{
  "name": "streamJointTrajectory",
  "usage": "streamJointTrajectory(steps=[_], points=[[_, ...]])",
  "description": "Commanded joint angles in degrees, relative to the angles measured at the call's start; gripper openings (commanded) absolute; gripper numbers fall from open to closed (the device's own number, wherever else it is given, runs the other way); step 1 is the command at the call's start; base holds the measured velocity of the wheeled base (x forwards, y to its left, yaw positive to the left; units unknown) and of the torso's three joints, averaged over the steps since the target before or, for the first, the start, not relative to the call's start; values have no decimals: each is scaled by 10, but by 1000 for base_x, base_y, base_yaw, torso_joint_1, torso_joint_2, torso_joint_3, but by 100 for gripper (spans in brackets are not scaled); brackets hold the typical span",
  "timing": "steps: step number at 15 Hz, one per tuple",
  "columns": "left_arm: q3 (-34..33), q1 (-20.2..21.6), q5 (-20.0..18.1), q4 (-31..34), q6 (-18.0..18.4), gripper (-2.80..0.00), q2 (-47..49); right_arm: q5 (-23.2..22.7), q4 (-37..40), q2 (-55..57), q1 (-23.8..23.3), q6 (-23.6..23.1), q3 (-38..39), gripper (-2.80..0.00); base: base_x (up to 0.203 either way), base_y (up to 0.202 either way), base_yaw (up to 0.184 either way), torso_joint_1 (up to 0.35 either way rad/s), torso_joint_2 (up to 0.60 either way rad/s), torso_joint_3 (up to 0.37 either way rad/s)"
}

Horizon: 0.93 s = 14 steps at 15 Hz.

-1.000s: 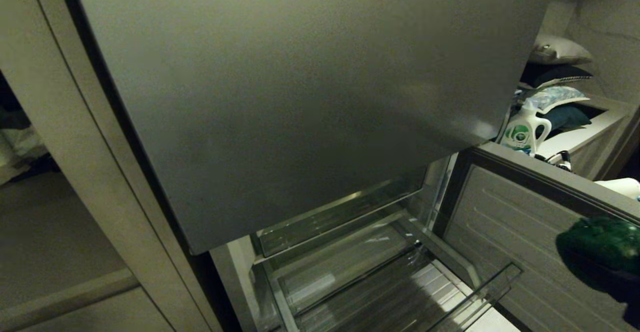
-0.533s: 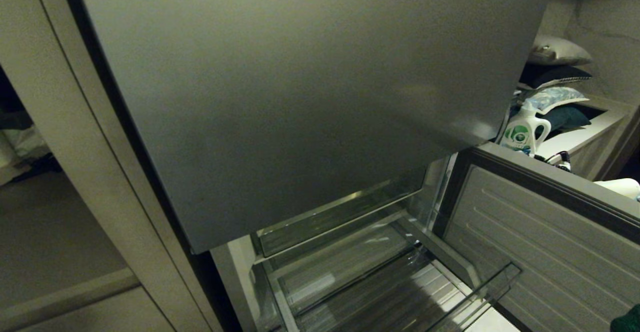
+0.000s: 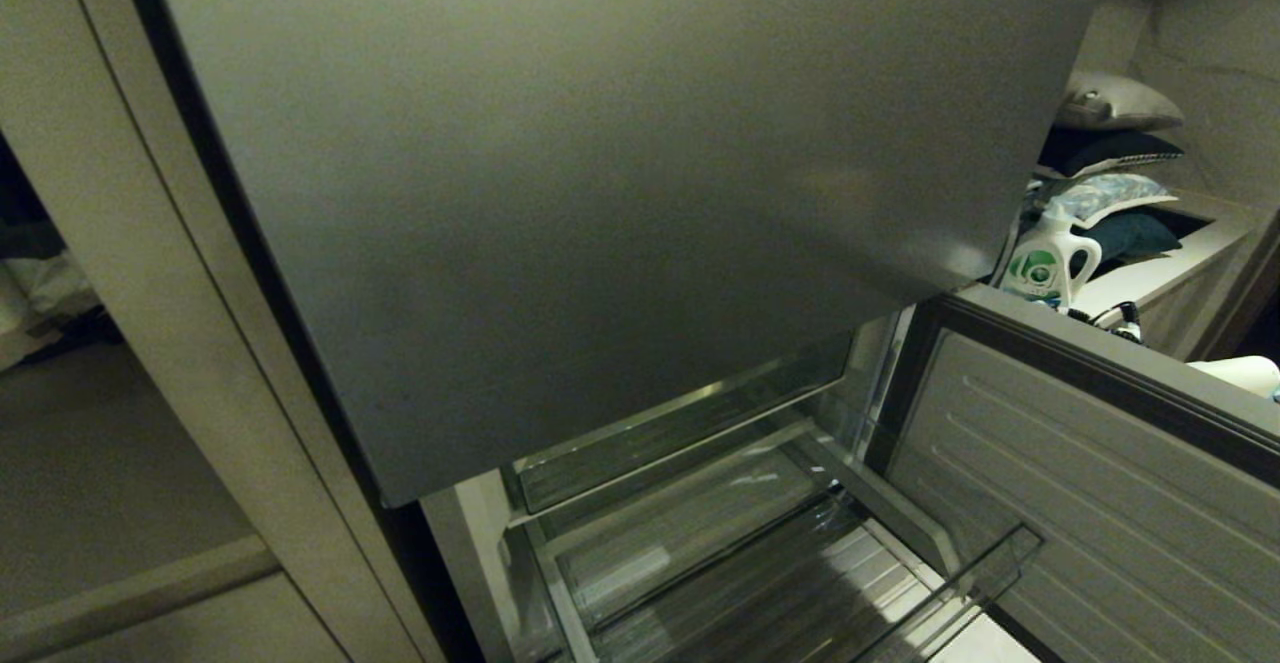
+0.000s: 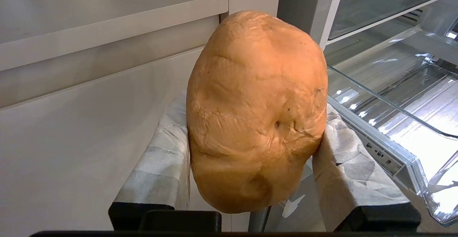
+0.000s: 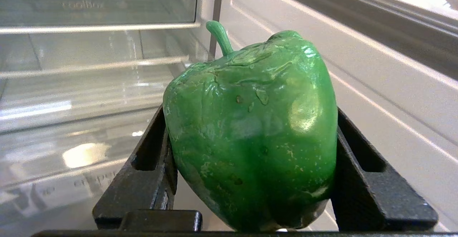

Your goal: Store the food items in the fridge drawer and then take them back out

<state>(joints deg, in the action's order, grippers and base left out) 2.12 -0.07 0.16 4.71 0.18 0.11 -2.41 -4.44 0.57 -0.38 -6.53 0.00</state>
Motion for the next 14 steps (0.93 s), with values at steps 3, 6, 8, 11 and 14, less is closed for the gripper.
streamJointTrajectory(steps=[3, 6, 8, 11, 14], points=[[0, 0, 0, 0, 0, -280, 0, 1, 0, -7, 0, 3, 18, -280, 0, 0, 0, 0, 0, 0], [0, 0, 0, 0, -2, -280, 0, 3, 0, -7, 0, 11, 18, -280, 0, 0, 0, 0, 0, 0], [0, 0, 0, 0, -4, -280, 0, 4, 0, -7, 0, 13, 18, -280, -66, 0, 1, 11, 2, -2], [0, 0, 0, 0, -4, -280, 0, 11, -1, -7, 0, 29, 18, -280, -191, 0, 2, -3, 3, 3], [0, 0, 0, 0, -4, -280, 0, 21, -1, -7, 0, 39, 18, -280, -194, 0, 1, 2, 2, 2]])
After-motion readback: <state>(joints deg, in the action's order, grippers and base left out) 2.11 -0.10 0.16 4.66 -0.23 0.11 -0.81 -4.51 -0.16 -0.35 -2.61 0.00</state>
